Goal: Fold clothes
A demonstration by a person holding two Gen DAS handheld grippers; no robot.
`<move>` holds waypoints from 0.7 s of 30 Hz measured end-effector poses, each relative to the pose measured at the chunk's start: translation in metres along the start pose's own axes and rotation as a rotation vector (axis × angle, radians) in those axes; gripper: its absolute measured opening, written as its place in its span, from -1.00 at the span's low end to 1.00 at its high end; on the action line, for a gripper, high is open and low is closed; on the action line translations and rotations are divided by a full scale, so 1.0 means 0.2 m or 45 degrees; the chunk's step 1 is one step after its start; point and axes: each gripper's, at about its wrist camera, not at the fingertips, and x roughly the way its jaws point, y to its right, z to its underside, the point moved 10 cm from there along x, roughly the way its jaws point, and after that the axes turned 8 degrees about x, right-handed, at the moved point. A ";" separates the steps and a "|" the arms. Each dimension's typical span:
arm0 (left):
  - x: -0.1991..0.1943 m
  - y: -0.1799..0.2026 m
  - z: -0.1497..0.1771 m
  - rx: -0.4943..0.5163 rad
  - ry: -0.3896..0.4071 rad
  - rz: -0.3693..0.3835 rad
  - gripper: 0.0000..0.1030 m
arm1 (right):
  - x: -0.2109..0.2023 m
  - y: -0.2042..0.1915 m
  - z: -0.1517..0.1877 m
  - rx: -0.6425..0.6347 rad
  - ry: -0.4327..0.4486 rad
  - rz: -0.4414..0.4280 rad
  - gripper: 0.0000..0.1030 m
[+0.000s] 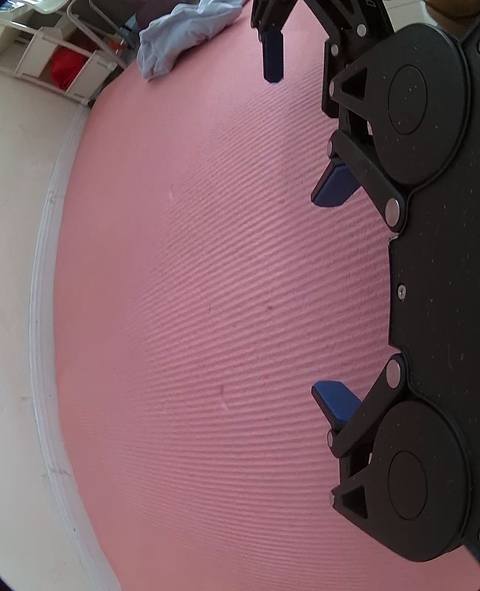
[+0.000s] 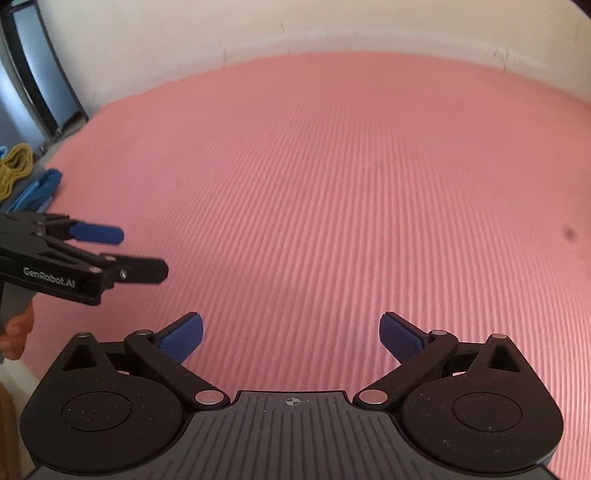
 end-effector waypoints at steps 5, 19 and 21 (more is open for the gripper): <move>0.03 -0.01 0.03 -0.004 -0.013 -0.018 0.96 | 0.00 0.04 -0.02 -0.011 0.087 0.067 1.00; 0.08 -0.03 0.09 0.022 -0.040 -0.138 0.97 | 0.03 0.15 0.01 0.038 0.181 0.188 1.00; 0.09 -0.03 0.11 0.040 -0.047 -0.187 0.98 | 0.04 0.17 0.01 0.049 0.188 0.209 1.00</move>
